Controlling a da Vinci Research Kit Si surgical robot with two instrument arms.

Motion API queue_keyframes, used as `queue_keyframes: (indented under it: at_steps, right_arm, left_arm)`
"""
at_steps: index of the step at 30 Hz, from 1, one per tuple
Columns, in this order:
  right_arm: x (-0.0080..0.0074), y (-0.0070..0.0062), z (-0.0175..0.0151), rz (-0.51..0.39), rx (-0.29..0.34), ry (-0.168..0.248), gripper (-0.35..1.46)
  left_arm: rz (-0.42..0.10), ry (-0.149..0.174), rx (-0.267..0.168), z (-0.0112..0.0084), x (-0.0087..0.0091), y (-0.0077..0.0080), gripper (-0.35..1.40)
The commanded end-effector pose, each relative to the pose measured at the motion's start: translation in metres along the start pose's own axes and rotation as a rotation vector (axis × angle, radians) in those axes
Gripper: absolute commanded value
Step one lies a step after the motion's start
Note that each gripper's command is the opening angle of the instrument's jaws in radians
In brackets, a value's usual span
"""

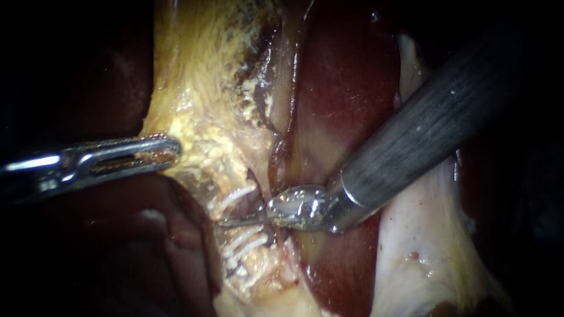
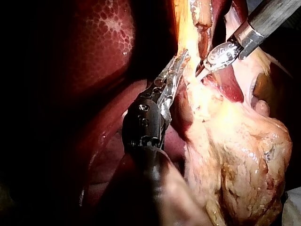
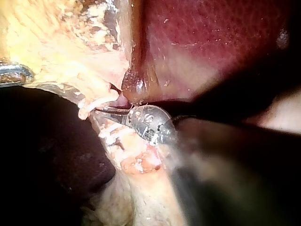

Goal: Go back from the cut left tube

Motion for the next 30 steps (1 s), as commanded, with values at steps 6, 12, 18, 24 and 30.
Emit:
queue_keyframes:
  at_steps: [6, 12, 18, 24, 30]
  right_arm:
    - [0.0, -0.0002, -0.0003, 0.0, 0.005, 0.0, -0.35]
    - [0.0002, -0.0006, -0.0003, -0.001, -0.005, 0.002, 0.02]
    - [0.0002, -0.0006, -0.0003, -0.001, -0.008, 0.002, 0.34]
    - [0.0004, -0.0006, -0.0006, 0.001, -0.014, 0.001, 0.59]
    - [0.001, -0.0006, -0.0013, -0.006, -0.022, 0.014, 0.78]
  left_arm:
    - [0.0, 0.0, 0.0, 0.0, 0.0, 0.0, -0.35]
    - [0.0, 0.0, 0.0, 0.0, 0.0, 0.0, -0.35]
    - [0.0, 0.0, 0.0, 0.0, 0.0001, 0.0001, -0.35]
    - [0.0, 0.0, 0.0, 0.0, 0.0001, 0.0, -0.35]
    - [0.0, 0.0, 0.0, 0.0, 0.0001, 0.0001, -0.35]
